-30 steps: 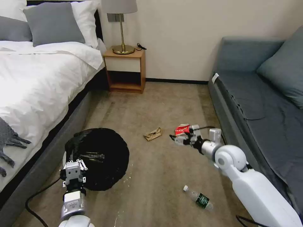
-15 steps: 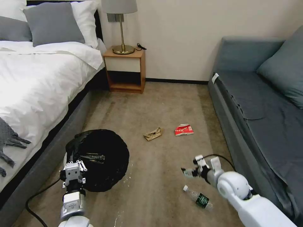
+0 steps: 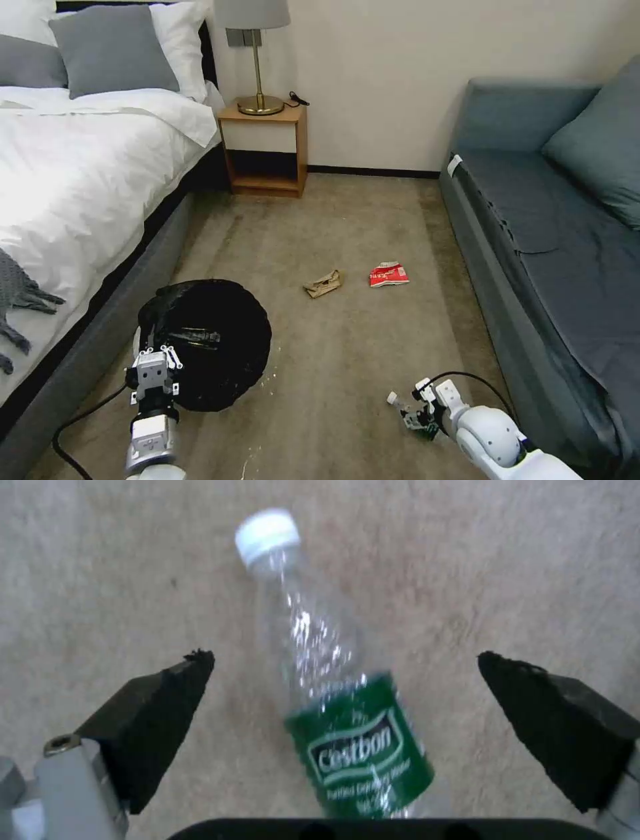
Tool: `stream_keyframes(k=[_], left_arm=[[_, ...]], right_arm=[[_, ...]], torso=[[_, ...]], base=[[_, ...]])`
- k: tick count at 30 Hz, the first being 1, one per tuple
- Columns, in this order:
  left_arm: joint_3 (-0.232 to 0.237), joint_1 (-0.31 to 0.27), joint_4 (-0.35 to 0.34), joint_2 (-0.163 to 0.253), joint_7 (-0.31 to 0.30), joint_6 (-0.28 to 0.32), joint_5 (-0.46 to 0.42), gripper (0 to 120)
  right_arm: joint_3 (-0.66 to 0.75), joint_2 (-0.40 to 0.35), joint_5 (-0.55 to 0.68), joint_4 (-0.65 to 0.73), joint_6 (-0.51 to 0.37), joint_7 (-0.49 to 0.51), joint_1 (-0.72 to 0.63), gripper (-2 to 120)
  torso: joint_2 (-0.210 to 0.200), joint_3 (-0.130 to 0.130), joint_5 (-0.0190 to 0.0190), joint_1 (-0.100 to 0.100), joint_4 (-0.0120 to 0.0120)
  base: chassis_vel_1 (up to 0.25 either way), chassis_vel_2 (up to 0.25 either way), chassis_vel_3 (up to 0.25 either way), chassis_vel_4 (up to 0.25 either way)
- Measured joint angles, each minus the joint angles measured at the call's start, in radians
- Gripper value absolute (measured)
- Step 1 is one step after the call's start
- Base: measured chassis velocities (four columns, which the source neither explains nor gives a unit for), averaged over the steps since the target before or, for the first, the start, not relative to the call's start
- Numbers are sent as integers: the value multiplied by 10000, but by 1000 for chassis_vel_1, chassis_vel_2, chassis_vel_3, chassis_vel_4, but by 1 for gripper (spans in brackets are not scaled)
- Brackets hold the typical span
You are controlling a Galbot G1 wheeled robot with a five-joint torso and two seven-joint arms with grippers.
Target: Pick up the trash bin, then pick up the garbage on the floor and place it into the trash bin.
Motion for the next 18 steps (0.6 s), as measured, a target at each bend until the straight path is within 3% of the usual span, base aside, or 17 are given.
stream_keyframes(k=[18], left_arm=[[134,146,198,148,-36,-233,-152,4]], right_arm=[[-93,29,-573,-768,303,-346,-125,100]], torso=[[0,0,-1,0,-1]], base=[[0,0,0,0]])
